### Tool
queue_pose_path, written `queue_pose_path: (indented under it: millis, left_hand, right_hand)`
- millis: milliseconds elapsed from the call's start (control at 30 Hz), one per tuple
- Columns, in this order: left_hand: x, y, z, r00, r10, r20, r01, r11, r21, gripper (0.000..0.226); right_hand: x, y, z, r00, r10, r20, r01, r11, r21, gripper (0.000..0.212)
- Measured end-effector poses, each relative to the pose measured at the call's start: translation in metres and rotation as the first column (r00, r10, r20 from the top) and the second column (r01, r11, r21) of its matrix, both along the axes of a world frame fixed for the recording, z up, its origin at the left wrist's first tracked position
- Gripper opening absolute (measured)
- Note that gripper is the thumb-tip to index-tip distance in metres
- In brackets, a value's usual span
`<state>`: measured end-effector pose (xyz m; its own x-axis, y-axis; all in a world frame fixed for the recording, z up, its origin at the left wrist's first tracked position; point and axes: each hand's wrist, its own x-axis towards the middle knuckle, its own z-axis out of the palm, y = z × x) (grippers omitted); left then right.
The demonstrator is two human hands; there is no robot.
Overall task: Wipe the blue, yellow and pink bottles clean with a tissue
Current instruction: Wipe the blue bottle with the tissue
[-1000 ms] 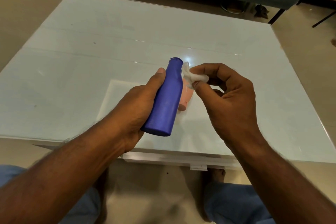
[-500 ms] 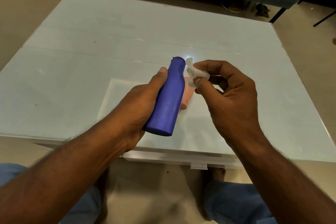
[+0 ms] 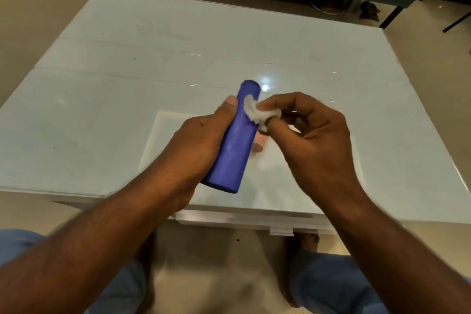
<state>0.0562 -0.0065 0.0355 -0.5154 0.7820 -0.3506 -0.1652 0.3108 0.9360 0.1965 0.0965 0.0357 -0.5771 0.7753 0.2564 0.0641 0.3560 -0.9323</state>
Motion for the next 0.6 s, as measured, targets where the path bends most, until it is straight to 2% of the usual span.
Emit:
queue_pose_path:
  millis: [67, 200, 267, 333, 400, 500, 600]
  left_hand:
    - [0.005, 0.001, -0.001, 1.0, -0.011, -0.005, 0.011, 1.0, 0.005, 0.04]
    - [-0.01, 0.003, 0.004, 0.96, 0.234, 0.151, -0.241, 0.97, 0.025, 0.05]
    - [-0.017, 0.003, 0.006, 0.933, 0.311, 0.182, -0.321, 0.947, 0.025, 0.05]
    - [-0.015, 0.002, 0.006, 0.964, 0.247, 0.104, -0.249, 0.968, 0.016, 0.051]
    - [-0.008, 0.001, 0.006, 0.995, 0.097, 0.006, -0.097, 0.995, 0.005, 0.055]
    - [0.003, 0.003, 0.009, 1.0, 0.0, 0.014, 0.0, 1.0, 0.024, 0.049]
    - [0.005, 0.004, 0.007, 1.0, 0.005, 0.019, -0.005, 1.0, -0.001, 0.046]
  right_hand:
    - [-0.002, 0.005, 0.002, 0.999, -0.049, 0.005, 0.049, 0.999, -0.012, 0.013]
    - [-0.001, -0.028, 0.0, 0.973, 0.233, 0.008, -0.231, 0.97, -0.077, 0.02]
    - [-0.002, -0.036, -0.001, 0.949, 0.303, 0.081, -0.303, 0.953, -0.012, 0.022]
    - [-0.003, -0.031, -0.001, 0.965, 0.248, 0.088, -0.251, 0.967, 0.031, 0.024]
    - [-0.005, -0.02, 0.001, 0.992, 0.128, 0.008, -0.128, 0.991, -0.029, 0.026]
    - [-0.002, -0.005, 0.006, 0.997, -0.043, -0.057, 0.037, 0.995, -0.091, 0.025]
    - [0.0, -0.005, 0.005, 0.997, -0.065, -0.048, 0.059, 0.993, -0.103, 0.02]
